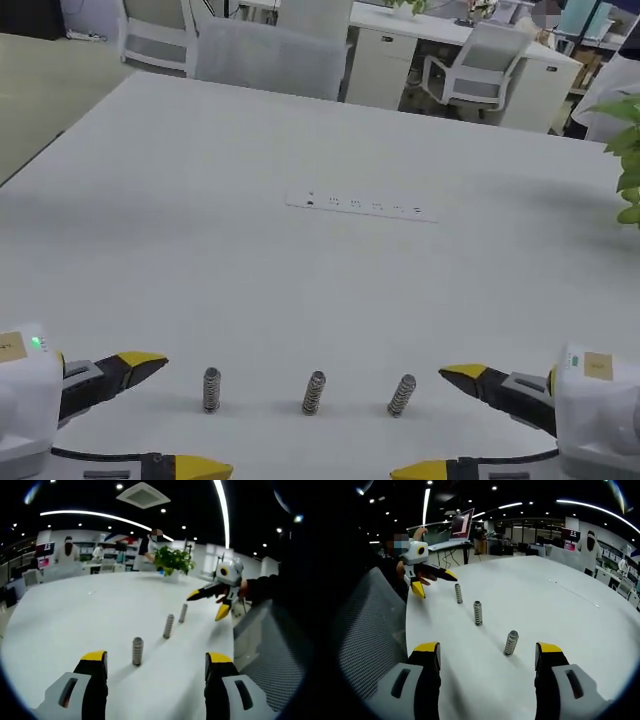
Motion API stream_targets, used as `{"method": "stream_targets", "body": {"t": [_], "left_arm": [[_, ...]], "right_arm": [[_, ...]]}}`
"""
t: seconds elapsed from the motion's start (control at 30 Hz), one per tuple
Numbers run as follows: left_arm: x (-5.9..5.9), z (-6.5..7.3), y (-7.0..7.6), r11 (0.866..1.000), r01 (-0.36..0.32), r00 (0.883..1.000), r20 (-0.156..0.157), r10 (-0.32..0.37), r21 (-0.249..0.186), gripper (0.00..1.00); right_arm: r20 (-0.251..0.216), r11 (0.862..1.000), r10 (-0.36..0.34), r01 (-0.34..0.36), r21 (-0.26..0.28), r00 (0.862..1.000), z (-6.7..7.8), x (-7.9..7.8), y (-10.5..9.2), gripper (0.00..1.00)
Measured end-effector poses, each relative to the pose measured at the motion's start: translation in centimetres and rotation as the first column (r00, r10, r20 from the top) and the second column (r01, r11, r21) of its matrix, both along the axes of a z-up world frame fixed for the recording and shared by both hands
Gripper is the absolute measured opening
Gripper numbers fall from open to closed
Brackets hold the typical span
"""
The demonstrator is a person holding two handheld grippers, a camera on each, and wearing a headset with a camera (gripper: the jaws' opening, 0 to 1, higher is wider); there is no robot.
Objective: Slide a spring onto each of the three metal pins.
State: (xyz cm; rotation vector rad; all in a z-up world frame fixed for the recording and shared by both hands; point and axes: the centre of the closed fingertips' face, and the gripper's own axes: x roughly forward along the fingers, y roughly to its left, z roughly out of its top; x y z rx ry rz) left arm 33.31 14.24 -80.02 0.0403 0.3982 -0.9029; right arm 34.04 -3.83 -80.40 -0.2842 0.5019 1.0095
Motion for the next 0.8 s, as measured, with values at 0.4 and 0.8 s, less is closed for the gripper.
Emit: {"method": "stream_targets", "body": {"t": [0.4,0.8], "left_arm": [[0.01,0.22,0.02,1.0,0.009,1.0,0.005,-0.009,-0.009,0.76],[-0.2,0.19,-0.1,1.0,0.015,1.0,0.0,-0.015,-0.001,0.75]], "right_arm": [[0.008,1.0,-0.015,0.015,-0.005,1.0,0.48,0.2,0.26,0.78],[-0.006,1.0,-0.019,0.019,-0.008,1.0,0.14,0.03,0.06,0.78]]}}
